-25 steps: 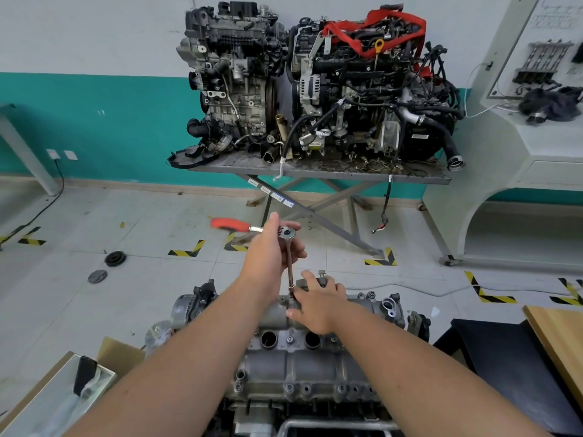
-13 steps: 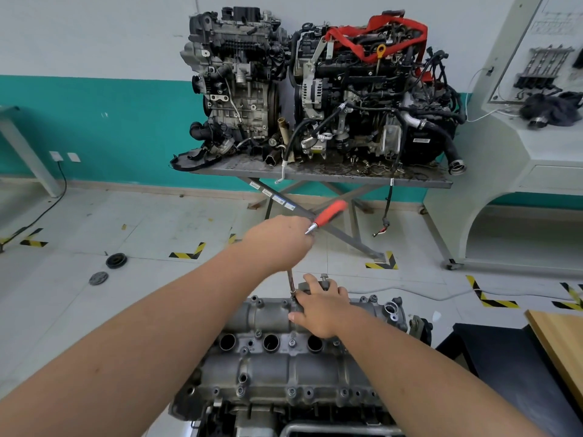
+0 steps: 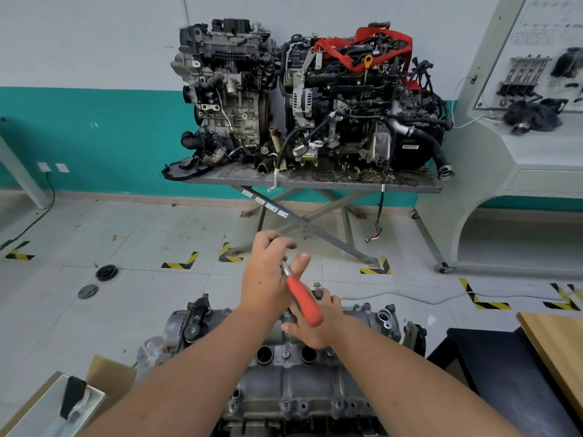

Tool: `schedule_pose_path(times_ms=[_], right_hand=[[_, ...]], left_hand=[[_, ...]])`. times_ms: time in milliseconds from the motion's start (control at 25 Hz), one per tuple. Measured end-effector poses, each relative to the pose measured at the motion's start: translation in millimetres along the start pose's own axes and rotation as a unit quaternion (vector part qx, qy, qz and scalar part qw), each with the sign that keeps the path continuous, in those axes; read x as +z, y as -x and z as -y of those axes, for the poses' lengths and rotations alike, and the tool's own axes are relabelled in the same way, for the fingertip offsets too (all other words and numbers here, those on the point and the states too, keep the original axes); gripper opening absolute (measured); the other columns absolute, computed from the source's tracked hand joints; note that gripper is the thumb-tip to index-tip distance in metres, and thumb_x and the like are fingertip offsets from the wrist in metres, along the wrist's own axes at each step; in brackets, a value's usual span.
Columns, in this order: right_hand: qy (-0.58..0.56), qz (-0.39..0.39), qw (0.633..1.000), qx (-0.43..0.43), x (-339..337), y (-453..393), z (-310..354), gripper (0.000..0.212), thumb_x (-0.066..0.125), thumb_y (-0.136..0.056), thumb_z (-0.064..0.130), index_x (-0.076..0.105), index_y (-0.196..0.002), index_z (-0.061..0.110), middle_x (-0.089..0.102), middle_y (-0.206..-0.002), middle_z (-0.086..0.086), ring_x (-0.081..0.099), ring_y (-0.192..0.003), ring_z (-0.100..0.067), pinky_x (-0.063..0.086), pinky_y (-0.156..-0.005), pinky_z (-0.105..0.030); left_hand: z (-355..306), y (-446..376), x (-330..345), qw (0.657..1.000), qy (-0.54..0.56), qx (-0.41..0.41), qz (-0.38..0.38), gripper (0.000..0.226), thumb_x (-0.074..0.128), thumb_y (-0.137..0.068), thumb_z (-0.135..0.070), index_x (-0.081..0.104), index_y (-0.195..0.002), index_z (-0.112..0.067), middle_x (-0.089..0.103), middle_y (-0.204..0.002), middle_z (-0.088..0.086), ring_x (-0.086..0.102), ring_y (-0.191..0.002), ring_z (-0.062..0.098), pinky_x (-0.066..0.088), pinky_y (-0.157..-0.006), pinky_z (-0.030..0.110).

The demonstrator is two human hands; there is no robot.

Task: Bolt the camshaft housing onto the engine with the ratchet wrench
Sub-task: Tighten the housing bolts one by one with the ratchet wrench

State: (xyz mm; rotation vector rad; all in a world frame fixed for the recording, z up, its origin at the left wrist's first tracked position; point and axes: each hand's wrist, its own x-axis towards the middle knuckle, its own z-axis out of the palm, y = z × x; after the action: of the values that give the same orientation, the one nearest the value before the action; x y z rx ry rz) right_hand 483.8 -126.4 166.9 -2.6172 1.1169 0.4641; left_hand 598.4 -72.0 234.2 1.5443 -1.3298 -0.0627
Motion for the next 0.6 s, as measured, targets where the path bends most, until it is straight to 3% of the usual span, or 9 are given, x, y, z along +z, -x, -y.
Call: schedule_pose_path(times_ms=[80, 120, 200, 320, 400, 480, 600], right_hand=[[0.011, 0.006, 1.000, -0.002, -3.5, 1.2, 1.1, 0.061, 0.035, -0.098, 0.062, 0.030, -0.149, 0.031, 0.000, -0.163, 0.002, 0.019, -0.136, -0.045, 0.019, -0.111, -0.056], [0.014, 0.011, 1.000, 0.001, -4.0, 1.6, 2.1, 0.060, 0.034, -0.098, 0.062, 0.031, -0.149, 0.031, -0.003, -0.163, 0.002, 0.018, -0.136, -0.045, 0.018, -0.111, -0.056], [0.011, 0.010, 1.000, 0.003, -3.2, 1.1, 2.6, 0.060, 0.035, -0.098, 0.063, 0.032, -0.149, 0.032, -0.003, -0.163, 0.002, 0.017, -0.137, -0.045, 0.017, -0.110, -0.057], [0.010, 0.003, 1.000, 0.002, -1.1, -0.2, 1.0, 0.060, 0.035, -0.097, 0.064, 0.033, -0.148, 0.031, -0.002, -0.163, 0.003, 0.018, -0.136, -0.045, 0.018, -0.110, -0.057], [0.009, 0.005, 1.000, 0.003, 0.5, -2.0, 0.8, 0.060, 0.035, -0.097, 0.064, 0.033, -0.148, 0.032, -0.003, -0.163, 0.003, 0.017, -0.136, -0.045, 0.017, -0.109, -0.057], [0.008, 0.006, 1.000, 0.002, 1.8, -3.4, 0.3, 0.060, 0.035, -0.097, 0.064, 0.033, -0.147, 0.032, -0.004, -0.163, 0.003, 0.016, -0.136, -0.045, 0.017, -0.109, -0.057], [0.006, 0.000, 1.000, -0.003, 4.4, -3.9, -1.1, 0.059, 0.035, -0.096, 0.065, 0.034, -0.146, 0.032, -0.002, -0.162, 0.003, 0.017, -0.136, -0.045, 0.017, -0.109, -0.057]], left_hand=[[-3.2, 4.8, 1.4, 0.975, 0.194, -0.107, -0.021, 0.022, 0.045, -0.096, -0.046, 0.062, -0.103, -0.034, 0.059, -0.101, -0.018, 0.061, -0.087, 0.013, 0.049, -0.071, 0.016], [-5.2, 5.9, 3.3, 0.956, 0.252, -0.139, -0.051, 0.024, 0.041, -0.097, -0.046, 0.063, -0.104, -0.038, 0.065, -0.097, -0.012, 0.064, -0.083, 0.015, 0.050, -0.070, 0.016], [-9.0, 1.8, 6.7, 0.918, 0.334, -0.198, -0.083, 0.035, 0.036, -0.095, -0.056, 0.067, -0.100, -0.041, 0.071, -0.088, -0.001, 0.065, -0.075, 0.013, 0.051, -0.068, 0.022], [-15.5, -8.9, 6.1, 0.833, 0.453, -0.313, -0.062, 0.057, 0.031, -0.099, -0.061, 0.076, -0.086, -0.030, 0.068, -0.074, 0.004, 0.062, -0.066, 0.013, 0.048, -0.070, 0.029], [-13.0, -17.6, -0.2, 0.802, 0.462, -0.375, -0.046, 0.063, 0.034, -0.100, -0.059, 0.076, -0.076, -0.020, 0.062, -0.062, 0.005, 0.057, -0.055, 0.015, 0.048, -0.059, 0.028], [-9.7, -29.0, -11.0, 0.795, 0.428, -0.430, -0.002, 0.053, 0.043, -0.100, -0.054, 0.070, -0.078, -0.014, 0.059, -0.056, 0.005, 0.056, -0.050, 0.017, 0.049, -0.053, 0.028], [-10.2, -46.3, -28.1, 0.824, 0.325, -0.452, 0.105, 0.028, 0.055, -0.099, -0.037, 0.060, -0.087, -0.013, 0.062, -0.057, 0.004, 0.069, -0.058, 0.021, 0.053, -0.059, 0.030]])
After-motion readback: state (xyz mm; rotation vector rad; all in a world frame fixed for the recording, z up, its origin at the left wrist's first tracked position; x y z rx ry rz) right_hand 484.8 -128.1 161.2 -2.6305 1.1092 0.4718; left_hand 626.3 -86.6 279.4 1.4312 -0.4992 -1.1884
